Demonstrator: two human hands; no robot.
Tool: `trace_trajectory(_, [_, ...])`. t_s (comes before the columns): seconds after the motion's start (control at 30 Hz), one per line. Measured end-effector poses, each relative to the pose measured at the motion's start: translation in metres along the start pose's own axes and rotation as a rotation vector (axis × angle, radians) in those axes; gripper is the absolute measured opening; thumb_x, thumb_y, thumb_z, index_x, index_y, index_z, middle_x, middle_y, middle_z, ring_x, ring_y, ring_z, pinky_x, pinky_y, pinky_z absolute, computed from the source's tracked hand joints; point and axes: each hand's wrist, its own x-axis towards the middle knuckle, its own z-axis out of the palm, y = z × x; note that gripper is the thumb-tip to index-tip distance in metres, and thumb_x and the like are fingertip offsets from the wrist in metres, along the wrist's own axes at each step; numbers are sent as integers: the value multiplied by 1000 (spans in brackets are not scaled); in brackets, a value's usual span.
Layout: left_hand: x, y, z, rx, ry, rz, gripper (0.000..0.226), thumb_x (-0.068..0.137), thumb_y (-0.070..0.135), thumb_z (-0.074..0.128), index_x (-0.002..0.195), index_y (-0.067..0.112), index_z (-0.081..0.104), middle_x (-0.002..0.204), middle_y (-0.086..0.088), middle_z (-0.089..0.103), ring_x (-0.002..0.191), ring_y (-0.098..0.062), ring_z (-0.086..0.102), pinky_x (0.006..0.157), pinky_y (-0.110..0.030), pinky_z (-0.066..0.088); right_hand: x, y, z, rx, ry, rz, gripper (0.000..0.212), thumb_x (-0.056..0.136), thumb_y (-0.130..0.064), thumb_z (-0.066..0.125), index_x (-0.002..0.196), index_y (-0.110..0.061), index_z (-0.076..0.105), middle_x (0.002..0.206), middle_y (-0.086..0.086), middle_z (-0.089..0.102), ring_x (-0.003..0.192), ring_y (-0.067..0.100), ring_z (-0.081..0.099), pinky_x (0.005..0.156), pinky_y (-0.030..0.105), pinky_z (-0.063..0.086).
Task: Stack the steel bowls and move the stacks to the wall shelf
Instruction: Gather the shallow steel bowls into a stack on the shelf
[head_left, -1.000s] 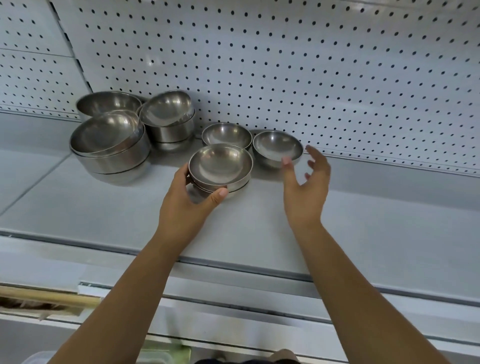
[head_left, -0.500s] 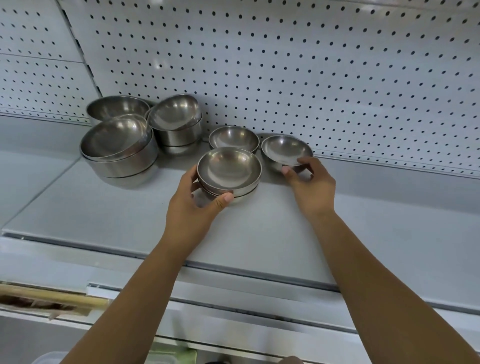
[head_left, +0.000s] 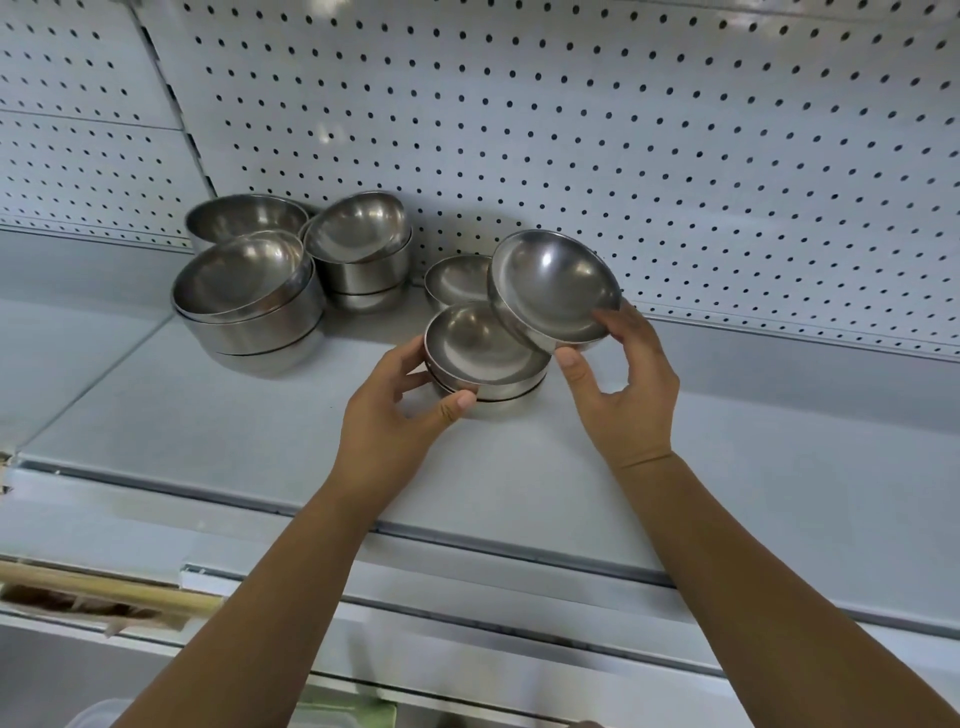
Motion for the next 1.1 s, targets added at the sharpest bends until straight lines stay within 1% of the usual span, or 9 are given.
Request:
trace_trajectory(0.17, [0, -1, 1, 5, -31, 9, 63, 81, 31, 85, 138, 37, 59, 131, 22, 67, 114, -1, 67, 105, -29, 46, -1, 0, 3, 6, -23, -64, 66, 91, -61, 65, 123, -3, 67, 133, 13, 66, 128, 30, 61, 109, 37, 49])
trace_trajectory(0.37, [1, 0, 2, -2, -35, -2, 61, 82, 29, 84, 137, 36, 60, 132, 22, 66, 109, -2, 69, 100, -27, 44, -2, -2, 3, 2, -146, -108, 59, 86, -56, 71, 121, -8, 70, 126, 7, 68, 122, 20, 61, 106, 17, 44])
trace_trajectory(0.6, [0, 2, 3, -13, -15, -1, 56, 83, 26, 85, 134, 34, 63, 131, 21, 67, 104, -4, 72, 108, -40, 46, -3, -1, 0, 95, -269, -27, 62, 89, -53, 67, 137, -14, 60, 138, 2, 62, 130, 20, 58, 104, 50, 52])
trace_trajectory(0.67, [0, 3, 2, -19, -17, -4, 55, 83, 25, 84, 134, 33, 63, 130, 21, 67, 103, -5, 72, 109, -44, 47, -4, -5, -3, 167, -353, 82, 76, 86, -56, 68, 149, -21, 44, 147, -15, 52, 136, 10, 52, 112, 41, 47])
trace_trajectory(0.73, [0, 3, 2, -16, -19, -3, 55, 84, 26, 84, 134, 34, 63, 131, 20, 67, 103, -6, 72, 109, -45, 47, -7, -12, -3, 246, -475, 204, 95, 81, -60, 70, 157, -30, 22, 146, -46, 35, 138, -1, 46, 114, 25, 41])
trace_trajectory(0.8, [0, 3, 1, -19, -26, 5, 53, 87, 25, 82, 135, 34, 63, 130, 19, 67, 103, -6, 72, 109, -43, 48, -12, -17, -3, 272, -575, 266, 111, 79, -58, 78, 159, -31, 7, 139, -56, 30, 139, -4, 44, 111, 17, 40])
trace_trajectory(0.9, [-2, 4, 0, 22, -100, 22, 45, 97, 26, 70, 140, 34, 60, 132, 22, 66, 110, -1, 67, 109, -33, 48, -17, -20, -7, 285, -604, 328, 124, 73, -49, 87, 157, -39, -4, 145, -43, 28, 139, -16, 36, 110, 11, 36])
trace_trajectory(1.0, [-3, 4, 1, 7, -216, 27, 41, 103, 26, 59, 144, 31, 58, 139, 21, 62, 130, 0, 57, 116, -37, 42, -19, -17, -14, 287, -544, 381, 131, 70, -40, 94, 156, -44, -5, 147, -38, 31, 139, -12, 41, 117, 27, 40])
trace_trajectory(1.1, [-5, 4, 3, 0, -280, 43, 40, 104, 25, 57, 144, 29, 58, 140, 21, 62, 134, -2, 55, 118, -38, 40, -23, -15, -20, 288, -454, 395, 130, 68, -36, 96, 157, -41, 2, 151, -30, 36, 139, -8, 44, 118, 34, 42])
